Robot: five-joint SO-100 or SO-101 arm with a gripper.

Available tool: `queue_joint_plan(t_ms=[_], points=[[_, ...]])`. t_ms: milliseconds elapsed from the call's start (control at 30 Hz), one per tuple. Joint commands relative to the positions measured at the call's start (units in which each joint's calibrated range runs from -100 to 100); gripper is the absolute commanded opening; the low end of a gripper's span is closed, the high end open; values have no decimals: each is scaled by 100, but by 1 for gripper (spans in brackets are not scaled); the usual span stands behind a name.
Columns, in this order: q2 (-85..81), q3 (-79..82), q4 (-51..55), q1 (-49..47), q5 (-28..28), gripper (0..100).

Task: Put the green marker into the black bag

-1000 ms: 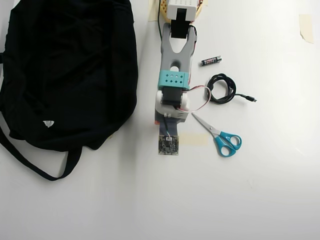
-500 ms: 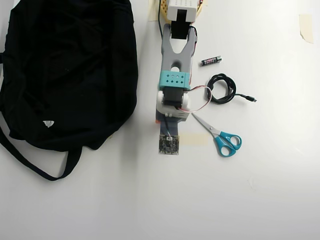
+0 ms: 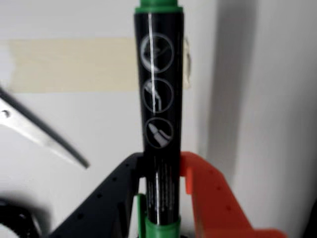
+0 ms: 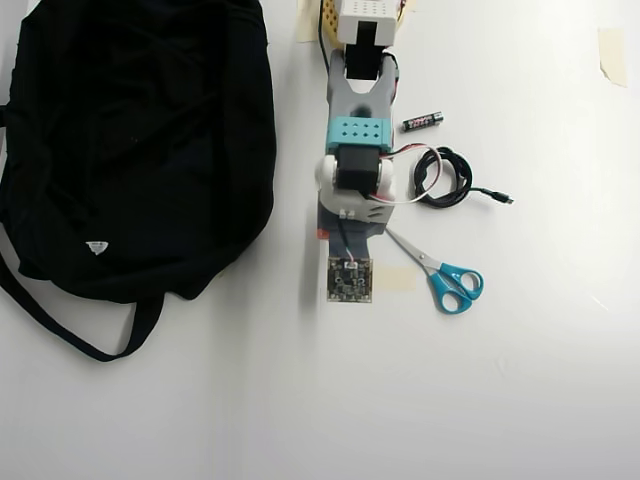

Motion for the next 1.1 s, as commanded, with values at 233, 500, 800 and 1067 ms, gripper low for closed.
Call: queue_joint_plan(t_ms=[233,500,800,1067], points=[[-413,-54,129,-191,-40,2],[-1782,1761,129,-191,-51,2],[-3442,3540,129,-199,-271,2],[-4786,4852,129,-266,-518,2]])
